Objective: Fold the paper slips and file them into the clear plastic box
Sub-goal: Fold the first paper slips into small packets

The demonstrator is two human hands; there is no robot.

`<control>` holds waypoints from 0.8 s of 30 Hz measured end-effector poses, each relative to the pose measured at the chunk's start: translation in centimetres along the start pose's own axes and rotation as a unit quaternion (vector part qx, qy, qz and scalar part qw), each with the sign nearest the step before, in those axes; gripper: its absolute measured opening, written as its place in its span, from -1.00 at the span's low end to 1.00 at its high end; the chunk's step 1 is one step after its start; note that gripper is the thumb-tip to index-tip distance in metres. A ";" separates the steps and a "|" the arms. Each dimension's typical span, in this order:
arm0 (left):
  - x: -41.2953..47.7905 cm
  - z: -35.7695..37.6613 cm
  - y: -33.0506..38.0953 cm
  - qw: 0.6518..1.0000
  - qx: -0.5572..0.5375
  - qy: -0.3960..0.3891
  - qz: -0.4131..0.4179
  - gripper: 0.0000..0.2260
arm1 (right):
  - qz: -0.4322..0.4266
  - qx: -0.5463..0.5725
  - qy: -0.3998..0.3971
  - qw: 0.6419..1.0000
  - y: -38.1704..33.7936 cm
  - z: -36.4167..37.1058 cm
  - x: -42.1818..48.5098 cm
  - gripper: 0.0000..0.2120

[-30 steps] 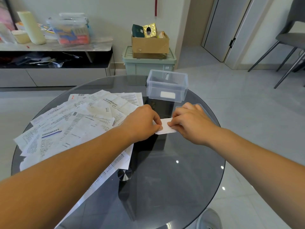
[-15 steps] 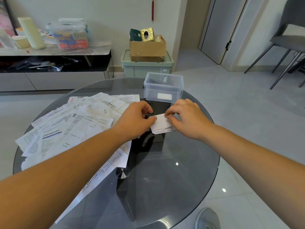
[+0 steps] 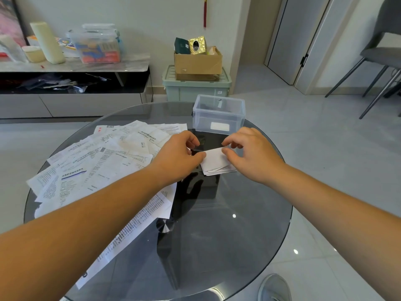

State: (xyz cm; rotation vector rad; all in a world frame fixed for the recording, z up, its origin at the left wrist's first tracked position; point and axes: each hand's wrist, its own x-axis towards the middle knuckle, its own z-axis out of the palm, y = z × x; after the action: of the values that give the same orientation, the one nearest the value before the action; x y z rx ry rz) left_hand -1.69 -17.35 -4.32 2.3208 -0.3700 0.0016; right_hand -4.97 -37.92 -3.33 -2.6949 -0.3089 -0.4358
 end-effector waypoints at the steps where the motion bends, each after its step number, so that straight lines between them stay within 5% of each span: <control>1: 0.0 -0.1 0.0 1.000 0.001 0.002 -0.001 -0.80 | -0.001 0.001 0.002 1.000 -0.1 0.0 0.0 -0.83; 16: -2.2 -4.1 -0.5 1.000 -0.011 0.005 -0.012 -0.87 | -0.013 0.032 0.045 0.998 -2.2 -0.6 -0.8 -0.92; 24: -8.0 -9.8 -2.8 0.983 0.172 -0.058 0.010 -0.93 | -0.110 0.061 -0.142 0.982 -9.3 0.4 -3.5 -0.88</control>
State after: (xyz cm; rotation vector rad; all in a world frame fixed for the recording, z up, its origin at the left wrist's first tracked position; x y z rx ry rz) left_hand -7.58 -6.50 -0.27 2.6666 -0.4842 -0.0658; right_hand -10.66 -29.95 -1.68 -2.6090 -0.6958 -0.0849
